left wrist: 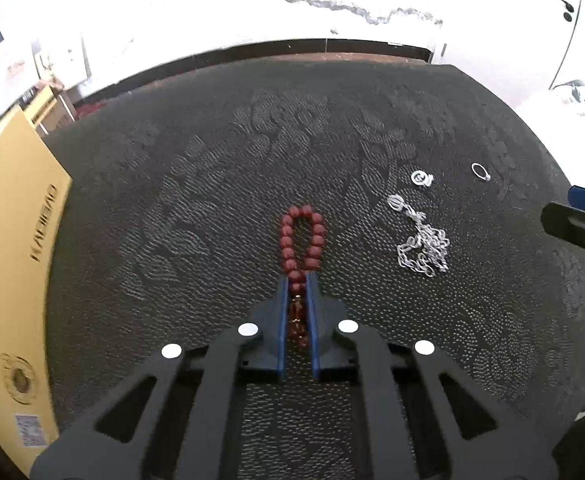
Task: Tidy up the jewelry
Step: 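Close the left tool on the red bead bracelet and lift it, then lower the right tool onto the silver chain and close while the left tool holds the bracelet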
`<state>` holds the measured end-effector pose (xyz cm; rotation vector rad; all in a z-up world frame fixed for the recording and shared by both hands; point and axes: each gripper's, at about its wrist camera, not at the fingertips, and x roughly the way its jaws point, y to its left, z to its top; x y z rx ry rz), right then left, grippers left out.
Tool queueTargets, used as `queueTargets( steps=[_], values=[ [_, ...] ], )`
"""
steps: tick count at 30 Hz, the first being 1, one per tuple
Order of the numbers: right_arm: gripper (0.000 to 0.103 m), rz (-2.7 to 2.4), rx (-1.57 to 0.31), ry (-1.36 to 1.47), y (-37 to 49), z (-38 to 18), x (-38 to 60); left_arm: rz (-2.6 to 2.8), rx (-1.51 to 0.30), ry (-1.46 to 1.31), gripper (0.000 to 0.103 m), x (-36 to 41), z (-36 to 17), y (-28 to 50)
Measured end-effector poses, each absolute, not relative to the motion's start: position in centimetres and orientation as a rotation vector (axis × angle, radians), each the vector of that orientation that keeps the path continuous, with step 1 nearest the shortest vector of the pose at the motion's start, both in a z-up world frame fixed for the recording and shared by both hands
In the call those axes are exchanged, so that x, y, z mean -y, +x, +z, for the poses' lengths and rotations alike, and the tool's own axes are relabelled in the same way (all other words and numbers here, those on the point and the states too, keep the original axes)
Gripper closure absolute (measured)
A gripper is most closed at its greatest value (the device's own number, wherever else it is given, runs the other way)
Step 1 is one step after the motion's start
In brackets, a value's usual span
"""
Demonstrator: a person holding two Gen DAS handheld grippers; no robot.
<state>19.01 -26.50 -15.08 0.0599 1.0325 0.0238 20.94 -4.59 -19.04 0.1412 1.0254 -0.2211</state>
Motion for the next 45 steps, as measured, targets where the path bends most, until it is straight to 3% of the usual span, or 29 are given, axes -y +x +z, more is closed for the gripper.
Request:
queueTargets(
  steps=[10, 20, 34, 35, 39, 42, 45],
  values=[
    [0.020, 0.023, -1.039, 0.055, 19.4, -15.4, 26.0, -0.223, -1.036, 0.118, 0.095, 3.5, -18.9, 21.1],
    [0.020, 0.029, -1.086, 0.037, 19.8, -17.2, 25.8, -0.226, -0.985, 0.085, 0.095, 2.2, -15.1, 20.3],
    [0.019, 0.173, -1.050, -0.109, 21.3, -21.1, 19.0, -0.215, -1.033, 0.058, 0.095, 0.6, -16.0, 21.0],
    [0.021, 0.178, -1.047, -0.108, 21.4, -21.0, 18.8, -0.214, -1.034, 0.057, 0.095, 0.4, -16.0, 21.1],
    [0.066, 0.235, -1.040, -0.123, 21.1, -20.2, 17.5, -0.214, -1.030, 0.048, 0.094, -0.3, -15.9, 20.9],
    [0.093, 0.268, -1.059, -0.120, 21.0, -20.0, 16.5, -0.213, -1.028, 0.049, 0.094, -0.5, -15.7, 20.8],
    [0.094, 0.264, -1.066, -0.130, 21.0, -19.9, 16.2, -0.214, -1.025, 0.052, 0.094, -0.5, -15.5, 20.6]
  ],
)
